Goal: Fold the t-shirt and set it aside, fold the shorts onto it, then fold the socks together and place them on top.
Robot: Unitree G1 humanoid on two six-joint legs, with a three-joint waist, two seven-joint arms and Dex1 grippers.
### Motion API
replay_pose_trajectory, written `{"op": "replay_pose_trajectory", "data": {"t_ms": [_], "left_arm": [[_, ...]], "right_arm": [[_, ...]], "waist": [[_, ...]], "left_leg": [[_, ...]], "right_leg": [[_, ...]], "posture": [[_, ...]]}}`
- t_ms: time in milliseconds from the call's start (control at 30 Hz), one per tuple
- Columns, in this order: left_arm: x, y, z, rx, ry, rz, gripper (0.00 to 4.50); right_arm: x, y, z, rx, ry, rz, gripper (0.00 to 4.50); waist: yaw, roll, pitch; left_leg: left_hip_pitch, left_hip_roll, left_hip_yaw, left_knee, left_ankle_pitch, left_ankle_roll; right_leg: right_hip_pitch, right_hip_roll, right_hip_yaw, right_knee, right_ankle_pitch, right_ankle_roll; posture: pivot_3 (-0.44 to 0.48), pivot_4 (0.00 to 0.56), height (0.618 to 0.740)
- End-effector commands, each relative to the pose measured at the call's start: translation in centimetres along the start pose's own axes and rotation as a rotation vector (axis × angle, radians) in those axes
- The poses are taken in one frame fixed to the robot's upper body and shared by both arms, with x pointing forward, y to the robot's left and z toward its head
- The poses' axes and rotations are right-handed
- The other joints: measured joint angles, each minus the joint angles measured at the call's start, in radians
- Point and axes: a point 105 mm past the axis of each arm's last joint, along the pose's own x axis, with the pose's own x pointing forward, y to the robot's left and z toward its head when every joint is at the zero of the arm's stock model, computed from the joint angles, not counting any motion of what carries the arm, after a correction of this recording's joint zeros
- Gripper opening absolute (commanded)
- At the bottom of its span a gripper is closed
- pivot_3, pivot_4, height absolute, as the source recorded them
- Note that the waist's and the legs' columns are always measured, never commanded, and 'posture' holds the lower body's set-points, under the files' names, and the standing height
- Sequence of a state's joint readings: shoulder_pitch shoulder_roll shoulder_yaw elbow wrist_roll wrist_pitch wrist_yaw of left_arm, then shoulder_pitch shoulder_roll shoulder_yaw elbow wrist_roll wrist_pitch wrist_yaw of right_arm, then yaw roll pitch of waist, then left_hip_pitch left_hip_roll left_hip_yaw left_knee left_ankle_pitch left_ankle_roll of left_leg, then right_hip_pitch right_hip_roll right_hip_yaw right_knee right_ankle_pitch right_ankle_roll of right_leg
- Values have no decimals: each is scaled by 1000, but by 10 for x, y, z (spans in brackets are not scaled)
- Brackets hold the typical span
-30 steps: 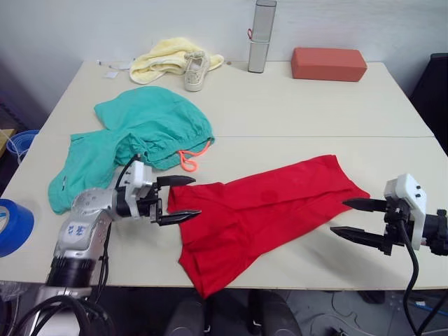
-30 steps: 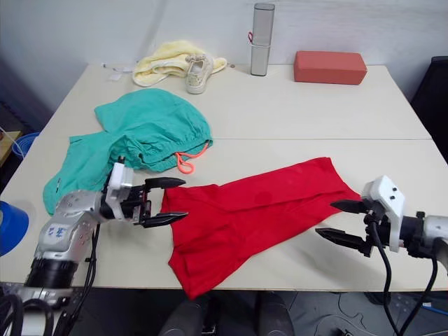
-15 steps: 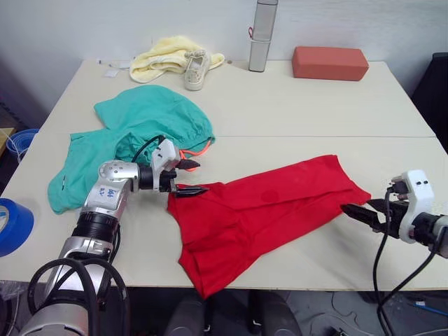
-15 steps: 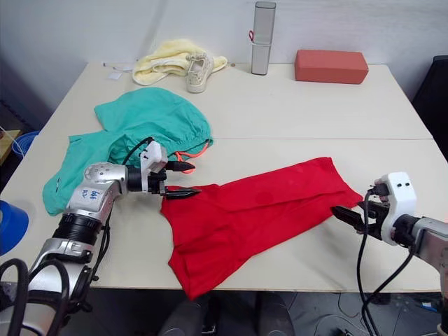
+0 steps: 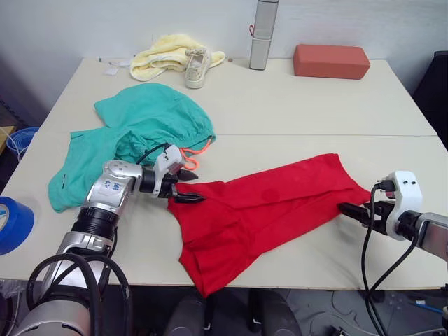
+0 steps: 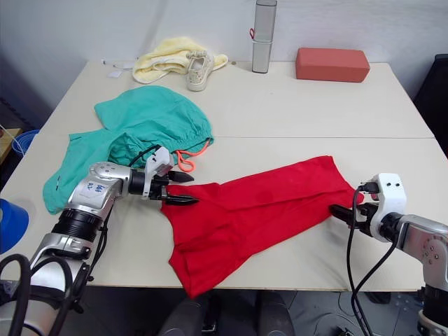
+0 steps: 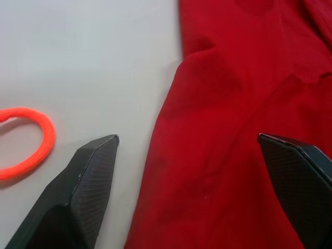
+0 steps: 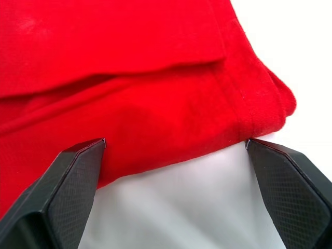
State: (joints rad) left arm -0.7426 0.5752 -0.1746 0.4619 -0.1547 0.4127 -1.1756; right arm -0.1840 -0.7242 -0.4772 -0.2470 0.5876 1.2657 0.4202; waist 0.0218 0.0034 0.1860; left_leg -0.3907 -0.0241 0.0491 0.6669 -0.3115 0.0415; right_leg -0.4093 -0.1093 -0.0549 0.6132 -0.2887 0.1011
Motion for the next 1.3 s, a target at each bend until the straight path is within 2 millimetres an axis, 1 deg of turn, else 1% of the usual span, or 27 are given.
{"op": "replay_pose_trajectory", "data": {"t_ms": [33, 67, 133, 167, 400, 500, 533, 567, 667, 700, 833, 900, 1000, 1200, 1300], "left_arm": [[2, -4, -15, -32, 70, -10, 4304], [3, -5, -15, -42, 71, -16, 4085], [4, -8, -15, -53, 69, -28, 3619], [5, -8, -15, -55, 67, -30, 3279], [3, -16, -18, -82, 57, -45, 1020], [1, -20, -16, -95, 32, -51, 55], [1, -22, -16, -100, 25, -54, 0], [0, -23, -14, -103, 17, -56, 0], [-4, -35, -11, -131, -19, -59, 0], [-4, -37, -10, -136, -25, -56, 0], [-7, -60, -13, -195, -48, -54, 0], [-7, -65, -12, -208, -54, -39, 0], [-6, -77, -11, -238, -84, -7, 0], [1, -90, -3, -321, -186, 99, 0], [9, -103, 1, -357, -224, 115, 0]], "right_arm": [[12, -10, 1, 34, -16, -50, 4475], [15, -11, 1, 50, -16, -53, 4500], [19, -11, 4, 76, -29, -50, 4104], [21, -10, 6, 81, -34, -46, 3882], [31, -3, 14, 52, -49, -18, 1421], [35, 0, 21, -2, -68, -3, 354], [36, 1, 23, -17, -75, 2, 76], [37, 2, 26, -32, -83, 6, 11], [44, 5, 47, -92, -137, 13, 11], [46, 5, 51, -100, -147, 14, 11], [60, 14, 75, -142, -189, 42, 11], [63, 16, 80, -151, -195, 50, 11], [72, 23, 89, -168, -216, 71, 11], [90, 44, 101, -207, -259, 113, 11], [100, 56, 105, -238, -277, 129, 11]], "waist": [[-2, -3, -2], [-5, -5, -3], [-7, -9, -5], [-8, -10, -6], [-26, -10, -7], [-28, -10, -7], [-27, -10, -7], [-27, -10, -7], [-31, -10, -7], [-31, -10, -7], [-35, -9, -6], [-34, -9, -6], [-30, -9, -6], [-26, -9, -6], [-26, -9, -6]], "left_leg": [[0, 0, 0, 0, 0, 0], [1, 0, 1, 0, 0, 0], [2, 0, 1, 0, 0, 0], [2, 0, 1, 0, 0, 0], [2, 0, 1, -2, 0, 0], [2, 0, 1, -2, 0, 0], [2, 0, 1, -2, 0, 0], [2, 0, 1, -2, 0, 0], [2, 0, 1, -2, 0, 0], [2, 0, 1, -2, 0, 0], [1, 0, 1, -2, 0, 0], [0, 0, 1, -2, 0, -1], [0, 0, 1, -2, 0, -1], [0, 0, 1, -2, 0, -1], [0, 0, 1, -2, 1, -1]], "right_leg": [[0, 0, 0, 0, 0, 0], [1, 0, 1, 0, 0, 0], [1, 0, 1, 0, 0, 0], [1, 0, 1, 0, 0, 0], [0, -1, 2, 1, 0, 0], [0, -1, 2, 3, 0, 0], [0, -1, 2, 3, 0, 0], [0, -1, 2, 3, 0, 0], [0, -1, 2, 3, 0, 0], [-1, -1, 3, 4, 0, 0], [-2, -1, 3, 4, 0, 0], [-2, -1, 3, 4, 0, 0], [-2, -1, 2, 3, 0, 0], [-2, -1, 2, 3, 0, 0], [-2, -1, 2, 4, 0, 0]], "posture": [[0, 150, 740], [0, 150, 740], [0, 150, 740], [0, 150, 740], [0, 150, 740], [0, 150, 740], [0, 150, 740], [0, 150, 740], [0, 150, 740], [0, 150, 740], [0, 150, 740], [0, 150, 740], [0, 150, 740], [0, 150, 740], [0, 150, 740]]}}
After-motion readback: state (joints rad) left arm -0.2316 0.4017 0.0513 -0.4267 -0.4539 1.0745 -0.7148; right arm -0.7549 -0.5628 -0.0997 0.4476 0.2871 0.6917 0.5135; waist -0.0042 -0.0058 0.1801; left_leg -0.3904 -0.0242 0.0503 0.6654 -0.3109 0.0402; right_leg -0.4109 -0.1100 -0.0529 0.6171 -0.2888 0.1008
